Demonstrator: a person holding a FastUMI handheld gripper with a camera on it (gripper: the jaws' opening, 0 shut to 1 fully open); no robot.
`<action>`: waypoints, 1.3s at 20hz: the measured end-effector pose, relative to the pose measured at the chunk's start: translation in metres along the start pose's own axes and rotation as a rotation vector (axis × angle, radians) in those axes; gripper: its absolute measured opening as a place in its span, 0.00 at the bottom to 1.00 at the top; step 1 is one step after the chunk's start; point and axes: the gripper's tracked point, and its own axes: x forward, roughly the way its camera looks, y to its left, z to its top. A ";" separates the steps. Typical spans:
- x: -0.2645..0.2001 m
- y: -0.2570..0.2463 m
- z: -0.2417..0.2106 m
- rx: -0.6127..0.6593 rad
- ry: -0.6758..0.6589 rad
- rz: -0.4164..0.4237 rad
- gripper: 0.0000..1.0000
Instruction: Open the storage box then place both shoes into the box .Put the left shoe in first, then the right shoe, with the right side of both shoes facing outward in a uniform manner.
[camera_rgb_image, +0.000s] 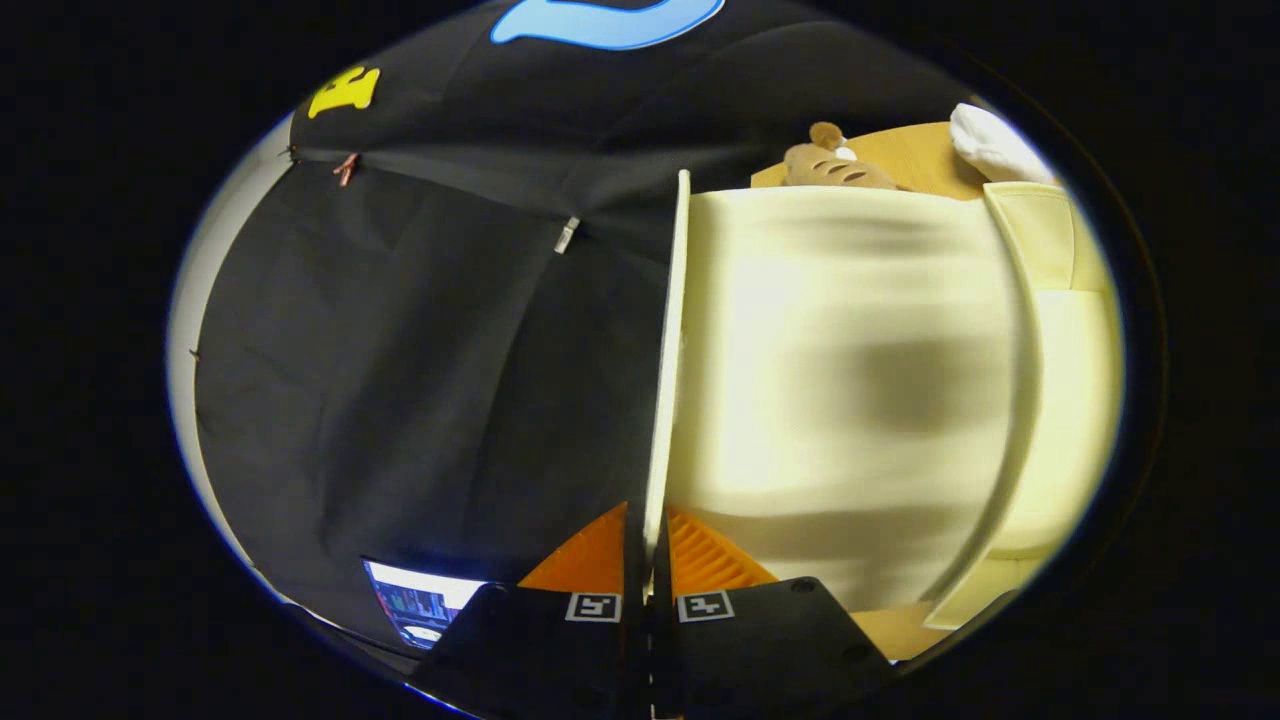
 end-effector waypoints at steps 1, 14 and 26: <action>0.008 -0.006 -0.006 -0.001 0.015 -0.022 0.06; -0.036 -0.004 0.009 -0.278 -0.130 -0.072 0.97; -0.240 -0.086 0.070 -0.731 -0.563 -0.362 0.98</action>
